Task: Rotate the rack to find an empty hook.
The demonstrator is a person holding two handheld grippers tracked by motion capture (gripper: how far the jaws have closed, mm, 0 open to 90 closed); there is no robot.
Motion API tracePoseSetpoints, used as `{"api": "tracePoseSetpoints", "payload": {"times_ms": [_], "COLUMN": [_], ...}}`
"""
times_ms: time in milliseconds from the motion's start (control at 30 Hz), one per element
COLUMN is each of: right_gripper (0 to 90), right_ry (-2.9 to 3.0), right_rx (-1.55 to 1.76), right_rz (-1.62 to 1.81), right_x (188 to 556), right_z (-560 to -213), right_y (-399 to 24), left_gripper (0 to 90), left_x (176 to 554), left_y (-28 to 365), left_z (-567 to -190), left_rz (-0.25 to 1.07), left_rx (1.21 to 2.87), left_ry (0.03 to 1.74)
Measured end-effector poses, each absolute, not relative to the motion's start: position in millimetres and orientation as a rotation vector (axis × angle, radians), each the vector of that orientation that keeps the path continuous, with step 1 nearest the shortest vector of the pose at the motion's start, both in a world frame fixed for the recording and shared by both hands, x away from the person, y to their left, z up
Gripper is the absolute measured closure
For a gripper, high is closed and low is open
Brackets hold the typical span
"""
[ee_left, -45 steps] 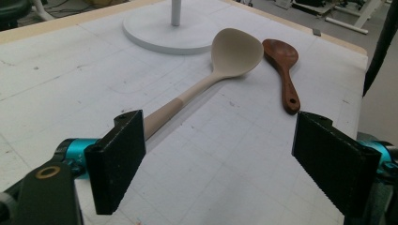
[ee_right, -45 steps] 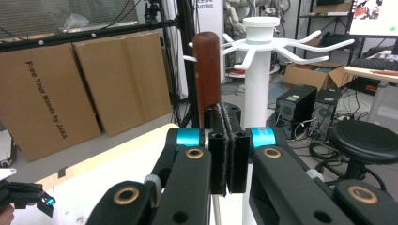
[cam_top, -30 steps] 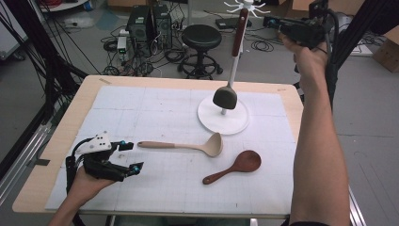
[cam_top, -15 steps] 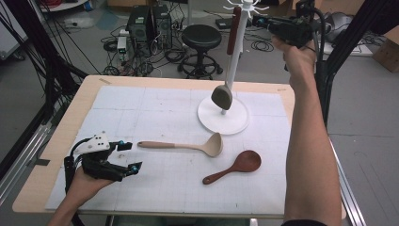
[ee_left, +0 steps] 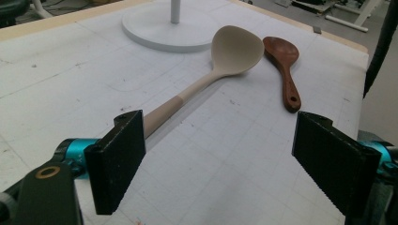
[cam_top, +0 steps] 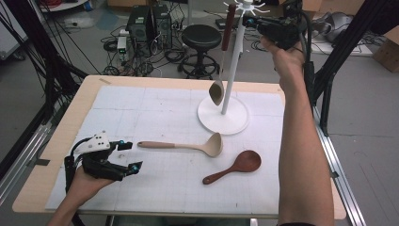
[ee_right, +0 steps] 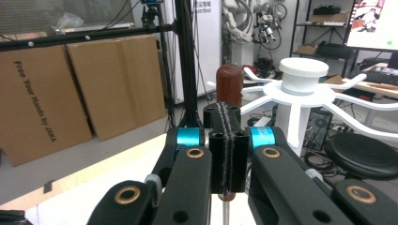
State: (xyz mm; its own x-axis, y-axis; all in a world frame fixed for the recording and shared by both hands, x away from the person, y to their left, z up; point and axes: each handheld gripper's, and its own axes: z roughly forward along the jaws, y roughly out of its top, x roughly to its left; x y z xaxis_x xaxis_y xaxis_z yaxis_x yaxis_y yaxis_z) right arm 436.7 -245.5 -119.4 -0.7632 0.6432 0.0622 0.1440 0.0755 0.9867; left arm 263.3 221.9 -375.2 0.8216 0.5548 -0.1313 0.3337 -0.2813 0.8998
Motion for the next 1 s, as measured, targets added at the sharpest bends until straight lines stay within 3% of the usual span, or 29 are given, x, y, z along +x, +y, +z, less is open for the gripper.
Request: {"api": "tracePoseSetpoints", "payload": {"times_ms": [267,600,1000], "right_gripper": [90.0,90.0,90.0], "right_ry": [1.97,1.941,1.901], "right_rx": [0.781,0.815,0.84], "right_rz": [1.709,1.744,1.719], "right_x": [434,427,429], "right_z": [-122,-137,-121], "right_y": [-245,-274,-289], "left_gripper": [18.4,18.4,18.4], "left_x": [263,264,264], "left_y": [222,218,217], "left_z": [-375,-376,-376], "left_rz": [0.25,0.245,0.238], "left_rx": [1.896,1.9,1.899], "left_ry": [0.668,0.666,0.659]}}
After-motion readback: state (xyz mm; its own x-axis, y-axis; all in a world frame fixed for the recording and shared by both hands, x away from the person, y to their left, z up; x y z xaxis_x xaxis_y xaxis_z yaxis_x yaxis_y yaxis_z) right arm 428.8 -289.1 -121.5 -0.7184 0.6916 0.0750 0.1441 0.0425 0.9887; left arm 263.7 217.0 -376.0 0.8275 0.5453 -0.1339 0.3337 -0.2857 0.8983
